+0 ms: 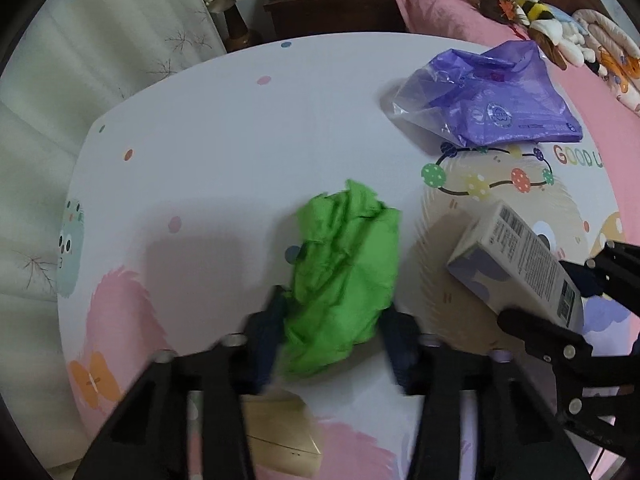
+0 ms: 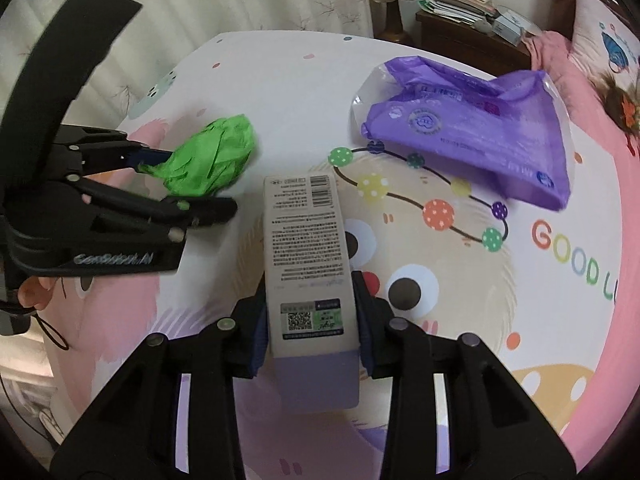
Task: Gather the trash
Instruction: 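Grasp the green wrapper with the left tool while the right tool grasps the white-purple box, then carry green wrapper and white-purple box down over the bin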
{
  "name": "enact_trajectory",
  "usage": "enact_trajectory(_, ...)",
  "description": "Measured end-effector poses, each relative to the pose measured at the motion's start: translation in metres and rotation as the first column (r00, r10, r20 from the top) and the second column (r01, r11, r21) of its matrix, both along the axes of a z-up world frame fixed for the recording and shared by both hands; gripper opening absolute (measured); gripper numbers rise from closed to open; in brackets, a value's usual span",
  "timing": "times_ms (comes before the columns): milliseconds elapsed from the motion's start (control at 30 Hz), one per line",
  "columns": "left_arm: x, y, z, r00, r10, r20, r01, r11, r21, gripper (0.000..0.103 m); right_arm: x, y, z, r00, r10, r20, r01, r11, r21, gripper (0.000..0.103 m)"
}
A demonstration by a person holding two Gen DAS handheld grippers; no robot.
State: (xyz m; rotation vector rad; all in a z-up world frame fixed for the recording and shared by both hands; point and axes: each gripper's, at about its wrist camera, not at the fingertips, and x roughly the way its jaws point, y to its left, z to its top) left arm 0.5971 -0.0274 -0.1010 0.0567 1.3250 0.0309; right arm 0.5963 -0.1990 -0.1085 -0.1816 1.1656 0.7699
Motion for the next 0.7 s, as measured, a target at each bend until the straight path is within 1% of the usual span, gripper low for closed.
enact_trajectory(133,-0.001,0.001,0.001,1.0,0.009,0.018,-0.009,1.0,-0.013,0.03,-0.007,-0.006,0.004,1.0,-0.028,-0.01,0.028,0.999,0.022,0.032)
enact_trajectory(267,-0.005,0.002,0.007,0.999,0.012,0.042,-0.011,1.0,-0.013,0.028,-0.016,-0.009,0.012,0.999,-0.05,-0.007,0.05,0.998,0.041,0.032)
enact_trajectory(433,-0.019,-0.006,0.028,0.997,0.001,0.078,-0.001,1.0,-0.004,0.028,-0.029,-0.012,0.023,0.997,-0.081,-0.008,0.082,0.994,0.071,0.032)
enact_trajectory(600,-0.055,-0.01,0.06,0.993,-0.01,0.116,0.012,1.0,-0.014,0.028,-0.051,-0.021,0.042,0.993,-0.116,-0.004,0.115,0.988,0.104,0.032)
enact_trajectory(700,-0.083,-0.003,0.078,0.991,-0.019,0.133,0.022,0.999,-0.024,0.028,-0.069,-0.024,0.054,0.99,-0.139,0.001,0.138,0.983,0.119,0.032)
